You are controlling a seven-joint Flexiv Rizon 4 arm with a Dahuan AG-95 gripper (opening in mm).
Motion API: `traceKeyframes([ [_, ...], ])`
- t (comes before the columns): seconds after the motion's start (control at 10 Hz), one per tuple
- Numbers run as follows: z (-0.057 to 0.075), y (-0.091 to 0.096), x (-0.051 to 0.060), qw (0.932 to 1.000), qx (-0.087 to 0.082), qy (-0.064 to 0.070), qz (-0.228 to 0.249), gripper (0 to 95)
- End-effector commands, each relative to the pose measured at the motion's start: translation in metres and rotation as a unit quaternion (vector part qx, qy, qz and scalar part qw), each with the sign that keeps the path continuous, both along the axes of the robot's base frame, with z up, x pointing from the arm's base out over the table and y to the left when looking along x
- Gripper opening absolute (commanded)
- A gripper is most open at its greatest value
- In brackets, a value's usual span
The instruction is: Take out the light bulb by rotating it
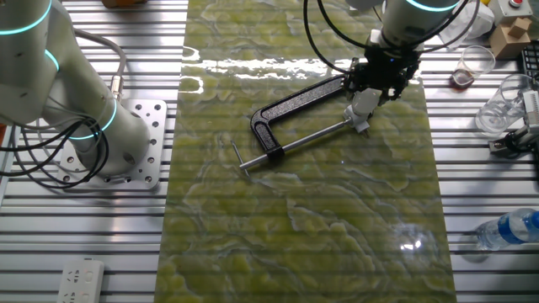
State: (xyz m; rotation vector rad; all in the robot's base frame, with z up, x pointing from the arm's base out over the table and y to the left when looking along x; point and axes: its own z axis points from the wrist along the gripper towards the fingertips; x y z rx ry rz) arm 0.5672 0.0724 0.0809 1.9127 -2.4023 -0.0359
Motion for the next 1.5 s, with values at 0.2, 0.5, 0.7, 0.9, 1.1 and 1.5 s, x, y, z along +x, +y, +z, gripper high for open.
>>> traceKeyframes([
  [0.2, 0.0011, 0.0020, 0.0013, 0.9954, 0.005, 0.009, -0.095, 57.0],
  [0.5, 0.0012, 0.0017, 0.0013, 0.9776, -0.002, 0.027, -0.209, 57.0],
  [0.7, 0.0012, 0.0011, 0.0013, 0.9657, -0.007, 0.032, -0.258, 57.0],
  [0.9, 0.0017, -0.0013, 0.0018, 0.9468, -0.004, 0.034, -0.320, 57.0],
  [1.1, 0.0026, -0.0048, 0.0028, 0.9344, 0.001, 0.039, -0.354, 57.0],
  [1.5, 0.0011, -0.0068, 0.0014, 0.9160, 0.004, 0.051, -0.398, 57.0],
])
